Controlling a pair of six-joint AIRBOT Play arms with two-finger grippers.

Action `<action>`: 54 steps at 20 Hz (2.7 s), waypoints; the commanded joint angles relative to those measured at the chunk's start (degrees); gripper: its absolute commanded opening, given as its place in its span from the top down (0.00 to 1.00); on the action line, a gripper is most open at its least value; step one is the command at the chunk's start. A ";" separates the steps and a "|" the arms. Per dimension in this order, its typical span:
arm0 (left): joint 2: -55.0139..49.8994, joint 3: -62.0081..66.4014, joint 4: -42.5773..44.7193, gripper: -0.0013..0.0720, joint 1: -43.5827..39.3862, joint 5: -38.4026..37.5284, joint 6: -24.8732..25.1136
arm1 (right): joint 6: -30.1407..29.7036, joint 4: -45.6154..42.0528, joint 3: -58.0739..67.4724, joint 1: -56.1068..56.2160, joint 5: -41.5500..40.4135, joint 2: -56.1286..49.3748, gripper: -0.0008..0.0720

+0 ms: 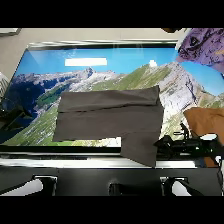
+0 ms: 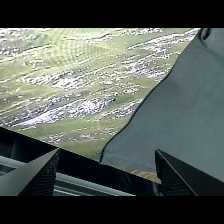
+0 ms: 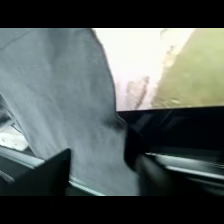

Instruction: Fold the clothes and pants, and hang the long-sleeved shirts on hangers.

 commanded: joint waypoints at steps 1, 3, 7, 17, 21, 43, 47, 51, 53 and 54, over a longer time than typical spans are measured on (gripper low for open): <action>0.09 -0.11 0.00 0.07 -0.02 -0.02 0.00 | -1.68 2.78 -1.77 0.00 -3.45 -0.50 0.50; 0.09 -0.11 -0.02 0.07 -0.02 0.00 0.00 | -1.62 3.26 -1.77 0.00 -3.32 -1.49 0.60; 0.28 -1.88 -3.54 0.07 0.00 0.48 3.56 | -3.32 4.70 -1.75 0.00 -3.28 -2.08 0.94; 2.58 -28.20 -14.40 0.07 4.48 8.85 16.37 | -3.08 4.76 -1.75 0.00 -3.19 -2.08 0.94; 1.40 -30.58 -17.07 0.07 4.48 10.43 18.91 | -3.08 4.79 -1.75 0.00 -2.27 -2.05 0.94; 13.11 -29.35 -14.05 0.96 1.27 9.05 11.19 | 5.07 1.66 -1.51 0.00 11.93 22.21 0.95; 22.91 -29.35 -12.68 0.96 1.09 8.96 7.93 | 10.51 1.70 -0.90 0.00 17.46 36.06 0.95; 22.75 -28.35 -13.38 0.96 -1.33 14.25 8.13 | 7.98 4.83 4.44 0.00 12.87 32.39 0.95; 22.12 -27.54 -14.62 0.96 -2.49 20.28 8.15 | 4.13 9.88 7.26 0.02 10.10 25.31 0.95; 21.38 -26.93 -15.04 0.96 -3.21 22.91 8.17 | 2.01 11.96 9.01 0.02 9.05 21.07 0.95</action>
